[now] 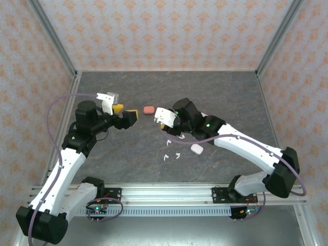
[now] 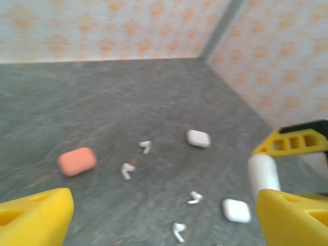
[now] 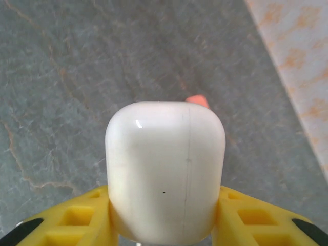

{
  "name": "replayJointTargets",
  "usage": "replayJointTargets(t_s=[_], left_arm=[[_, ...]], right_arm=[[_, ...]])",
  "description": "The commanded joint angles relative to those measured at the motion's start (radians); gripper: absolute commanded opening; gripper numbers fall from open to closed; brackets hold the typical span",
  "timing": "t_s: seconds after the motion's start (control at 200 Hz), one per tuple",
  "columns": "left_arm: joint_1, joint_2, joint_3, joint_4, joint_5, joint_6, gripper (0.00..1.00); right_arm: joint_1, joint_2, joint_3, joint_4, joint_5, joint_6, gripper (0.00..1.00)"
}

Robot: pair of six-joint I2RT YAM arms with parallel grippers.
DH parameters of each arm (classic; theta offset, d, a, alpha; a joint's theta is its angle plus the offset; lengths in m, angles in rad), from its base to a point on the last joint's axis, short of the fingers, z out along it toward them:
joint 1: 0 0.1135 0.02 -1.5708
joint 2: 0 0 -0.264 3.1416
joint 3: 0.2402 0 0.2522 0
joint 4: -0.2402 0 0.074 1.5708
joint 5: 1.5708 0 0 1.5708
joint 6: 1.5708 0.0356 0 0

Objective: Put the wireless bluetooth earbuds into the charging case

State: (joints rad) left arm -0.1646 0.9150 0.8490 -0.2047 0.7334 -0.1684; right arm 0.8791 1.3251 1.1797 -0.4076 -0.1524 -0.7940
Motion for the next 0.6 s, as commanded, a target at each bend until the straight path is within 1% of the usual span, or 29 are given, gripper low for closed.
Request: replayJointTargets(t_s=[0.0,0.175,0.36,0.445,0.596], left_arm=[[-0.033,0.045,0.033,0.109,0.227,-0.079,0.90],[-0.135,0.092,0.053,0.082,0.207,-0.046,0.90],[-0.172,0.150,0.048,0.121,0.200,-0.074,0.90],[-0.183,0.171,0.047,0.144,0.197,-0.089,0.87],[-0.201,0.206,0.049,0.173,0.211,-0.104,0.78]], right_arm=[[0.003,-0.015,0.011,0.005,0.043,-0.051,0.42],[0.006,-0.018,0.031,0.009,0.040,-0.057,0.42],[0.016,-0.019,0.038,0.022,0.027,-0.053,0.42],[0.018,-0.019,0.040,0.024,0.027,-0.051,0.42],[0.024,-0.018,0.039,0.042,0.024,-0.042,0.42]])
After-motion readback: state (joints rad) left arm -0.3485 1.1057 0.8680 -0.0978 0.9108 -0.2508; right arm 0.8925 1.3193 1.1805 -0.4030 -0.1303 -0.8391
